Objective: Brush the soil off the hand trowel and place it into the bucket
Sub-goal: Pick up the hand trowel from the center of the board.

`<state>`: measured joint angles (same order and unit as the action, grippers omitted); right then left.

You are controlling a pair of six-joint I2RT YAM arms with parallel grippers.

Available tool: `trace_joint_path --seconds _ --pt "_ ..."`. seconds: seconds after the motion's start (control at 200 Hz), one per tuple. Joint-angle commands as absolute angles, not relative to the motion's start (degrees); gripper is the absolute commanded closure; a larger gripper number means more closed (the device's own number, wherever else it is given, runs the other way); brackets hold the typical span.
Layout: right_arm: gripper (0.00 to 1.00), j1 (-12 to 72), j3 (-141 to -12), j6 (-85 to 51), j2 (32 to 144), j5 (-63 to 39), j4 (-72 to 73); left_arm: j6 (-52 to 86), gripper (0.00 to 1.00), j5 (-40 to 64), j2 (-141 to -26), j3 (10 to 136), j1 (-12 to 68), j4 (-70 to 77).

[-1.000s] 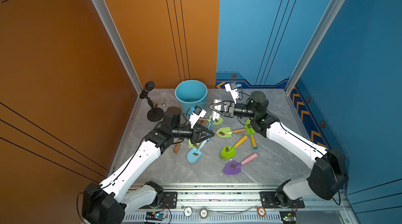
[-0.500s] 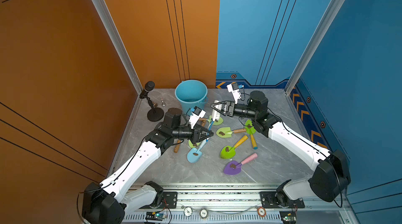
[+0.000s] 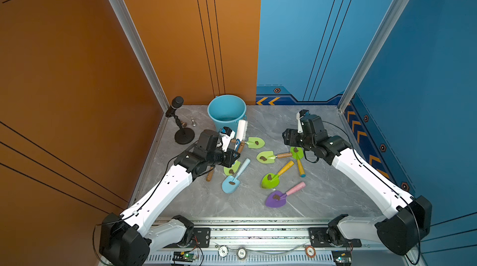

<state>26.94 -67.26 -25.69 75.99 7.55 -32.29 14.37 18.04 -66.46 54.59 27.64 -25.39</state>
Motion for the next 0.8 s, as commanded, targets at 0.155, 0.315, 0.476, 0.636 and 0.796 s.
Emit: trace_joint_path --seconds 0.155,0.315,0.476,0.636,0.796 --pt "0.33 26.46 -63.55 -23.26 86.00 20.68 -42.86 12.83 1.00 14.70 -68.24 57.12 28.91 -28.67" --pt "0.37 24.79 -62.06 -22.18 88.33 20.76 -43.81 12.83 1.00 14.38 -68.01 57.03 29.09 -28.75" --pt "0.41 21.95 -58.32 -21.96 87.47 14.03 -41.97 12.83 1.00 14.48 -68.03 57.15 29.18 -28.74" --pt "0.44 20.66 -55.05 -22.21 88.05 8.33 -38.84 12.96 1.00 14.55 -67.87 57.08 29.18 -28.74" --pt "0.45 20.66 -53.23 -22.45 89.18 4.99 -36.45 12.96 1.00 14.61 -67.85 57.14 29.14 -28.74"
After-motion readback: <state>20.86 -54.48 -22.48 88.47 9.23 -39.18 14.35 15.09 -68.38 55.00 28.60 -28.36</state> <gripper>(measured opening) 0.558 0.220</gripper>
